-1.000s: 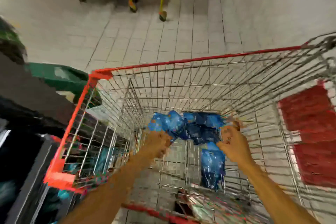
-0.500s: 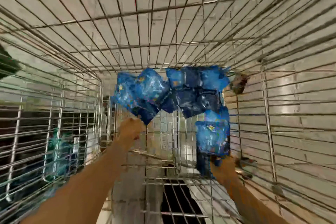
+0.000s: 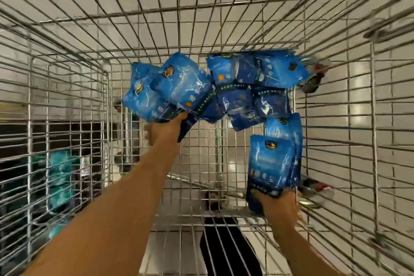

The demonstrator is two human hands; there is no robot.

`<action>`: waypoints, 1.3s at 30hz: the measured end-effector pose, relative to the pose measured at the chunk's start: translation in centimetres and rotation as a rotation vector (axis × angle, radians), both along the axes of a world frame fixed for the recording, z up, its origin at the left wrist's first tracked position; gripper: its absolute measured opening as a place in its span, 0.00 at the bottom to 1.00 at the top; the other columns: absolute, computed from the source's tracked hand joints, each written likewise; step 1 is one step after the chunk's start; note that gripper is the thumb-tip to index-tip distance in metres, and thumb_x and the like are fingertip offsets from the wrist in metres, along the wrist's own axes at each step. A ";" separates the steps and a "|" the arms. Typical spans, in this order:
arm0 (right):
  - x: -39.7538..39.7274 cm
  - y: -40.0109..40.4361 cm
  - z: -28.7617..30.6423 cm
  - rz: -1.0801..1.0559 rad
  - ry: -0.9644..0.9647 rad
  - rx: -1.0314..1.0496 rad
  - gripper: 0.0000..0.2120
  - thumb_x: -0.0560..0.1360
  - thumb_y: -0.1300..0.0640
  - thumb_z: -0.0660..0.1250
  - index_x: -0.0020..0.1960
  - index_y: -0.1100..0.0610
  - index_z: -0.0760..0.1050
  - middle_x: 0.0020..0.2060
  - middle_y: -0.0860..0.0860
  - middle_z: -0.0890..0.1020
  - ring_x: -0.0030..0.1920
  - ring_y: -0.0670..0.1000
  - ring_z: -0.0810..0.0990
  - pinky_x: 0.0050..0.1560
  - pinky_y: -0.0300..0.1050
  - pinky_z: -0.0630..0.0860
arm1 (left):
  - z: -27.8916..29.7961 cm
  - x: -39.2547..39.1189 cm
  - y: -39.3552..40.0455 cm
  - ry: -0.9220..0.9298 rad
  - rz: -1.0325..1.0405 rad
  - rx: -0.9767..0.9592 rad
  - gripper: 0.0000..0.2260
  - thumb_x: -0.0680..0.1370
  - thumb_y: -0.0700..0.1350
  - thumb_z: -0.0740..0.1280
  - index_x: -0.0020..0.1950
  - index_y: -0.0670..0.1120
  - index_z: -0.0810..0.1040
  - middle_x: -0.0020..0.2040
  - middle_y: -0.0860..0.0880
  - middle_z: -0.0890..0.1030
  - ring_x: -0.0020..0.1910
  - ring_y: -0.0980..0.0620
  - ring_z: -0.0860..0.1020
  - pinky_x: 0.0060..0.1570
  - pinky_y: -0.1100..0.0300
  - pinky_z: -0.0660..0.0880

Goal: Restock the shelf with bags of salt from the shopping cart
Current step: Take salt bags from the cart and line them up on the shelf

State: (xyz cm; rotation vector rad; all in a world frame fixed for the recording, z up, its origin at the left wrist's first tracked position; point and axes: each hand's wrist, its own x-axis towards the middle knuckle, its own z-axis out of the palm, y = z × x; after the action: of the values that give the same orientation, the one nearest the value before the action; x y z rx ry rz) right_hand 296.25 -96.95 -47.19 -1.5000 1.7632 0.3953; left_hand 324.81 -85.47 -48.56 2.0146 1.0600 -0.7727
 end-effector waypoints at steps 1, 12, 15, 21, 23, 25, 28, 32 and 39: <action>0.1 0.1 0.1 0.031 0.028 -0.013 0.28 0.61 0.49 0.82 0.57 0.58 0.80 0.48 0.55 0.84 0.49 0.58 0.82 0.53 0.52 0.79 | -0.3 0.0 0.1 -0.017 -0.006 -0.022 0.49 0.59 0.58 0.82 0.72 0.42 0.63 0.67 0.40 0.73 0.65 0.40 0.73 0.65 0.44 0.72; 4.0 1.3 2.7 -0.090 -0.234 0.213 0.22 0.68 0.59 0.78 0.59 0.56 0.77 0.48 0.51 0.84 0.48 0.54 0.82 0.49 0.48 0.78 | 2.1 -1.4 1.3 0.028 -0.036 -0.281 0.27 0.71 0.39 0.76 0.68 0.38 0.72 0.58 0.42 0.82 0.53 0.45 0.82 0.45 0.57 0.78; 4.9 1.7 4.1 -0.168 -0.314 0.309 0.18 0.67 0.57 0.79 0.55 0.51 0.79 0.42 0.45 0.86 0.44 0.49 0.84 0.41 0.43 0.79 | 5.5 -2.0 2.4 0.044 -0.024 -0.308 0.16 0.71 0.32 0.74 0.57 0.37 0.75 0.33 0.49 0.83 0.30 0.52 0.81 0.24 0.64 0.76; 6.5 1.9 9.9 -0.086 -0.356 0.515 0.18 0.67 0.58 0.79 0.56 0.53 0.82 0.44 0.54 0.87 0.47 0.61 0.85 0.51 0.65 0.81 | 13.9 -2.0 6.8 0.116 -0.346 -0.279 0.21 0.65 0.38 0.80 0.53 0.42 0.76 0.50 0.47 0.80 0.42 0.49 0.78 0.40 0.60 0.79; 7.5 1.5 13.1 -0.016 -0.386 0.536 0.19 0.64 0.57 0.80 0.53 0.53 0.82 0.43 0.54 0.87 0.46 0.60 0.86 0.50 0.64 0.81 | 17.7 -2.0 8.2 0.084 -0.377 -0.284 0.23 0.65 0.39 0.81 0.56 0.42 0.77 0.49 0.46 0.81 0.45 0.48 0.80 0.41 0.59 0.80; 8.8 1.1 17.0 0.031 -0.451 0.542 0.20 0.64 0.59 0.81 0.54 0.53 0.82 0.44 0.52 0.87 0.45 0.55 0.86 0.46 0.57 0.84 | 21.8 -1.8 9.5 0.060 -0.374 -0.349 0.22 0.66 0.38 0.80 0.58 0.37 0.79 0.49 0.43 0.84 0.46 0.46 0.82 0.42 0.56 0.81; 10.9 1.1 23.7 0.040 -0.578 0.574 0.20 0.65 0.62 0.80 0.54 0.50 0.81 0.46 0.52 0.87 0.45 0.54 0.87 0.37 0.48 0.83 | 28.5 -1.5 11.6 0.010 -0.376 -0.413 0.18 0.67 0.38 0.79 0.55 0.42 0.81 0.46 0.44 0.86 0.42 0.48 0.84 0.36 0.58 0.81; 12.3 3.0 33.6 0.072 -0.709 0.538 0.27 0.56 0.55 0.83 0.52 0.47 0.78 0.42 0.46 0.87 0.40 0.50 0.87 0.37 0.49 0.82 | 37.5 -2.9 14.7 -0.219 -0.279 -0.532 0.18 0.65 0.35 0.79 0.48 0.49 0.76 0.37 0.52 0.86 0.35 0.56 0.84 0.32 0.62 0.80; 10.8 9.6 48.0 0.203 -0.956 0.484 0.38 0.46 0.52 0.82 0.55 0.52 0.78 0.43 0.49 0.88 0.43 0.53 0.87 0.40 0.46 0.81 | 52.9 -9.9 22.7 -0.515 0.082 -0.920 0.30 0.64 0.36 0.77 0.65 0.48 0.76 0.55 0.40 0.84 0.44 0.42 0.85 0.36 0.50 0.82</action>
State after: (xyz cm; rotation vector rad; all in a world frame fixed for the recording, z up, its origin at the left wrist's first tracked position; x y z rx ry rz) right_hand 307.10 -87.33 0.79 -1.1997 0.7039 0.1338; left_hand 314.96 -62.74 4.32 1.2474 0.3593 -0.5065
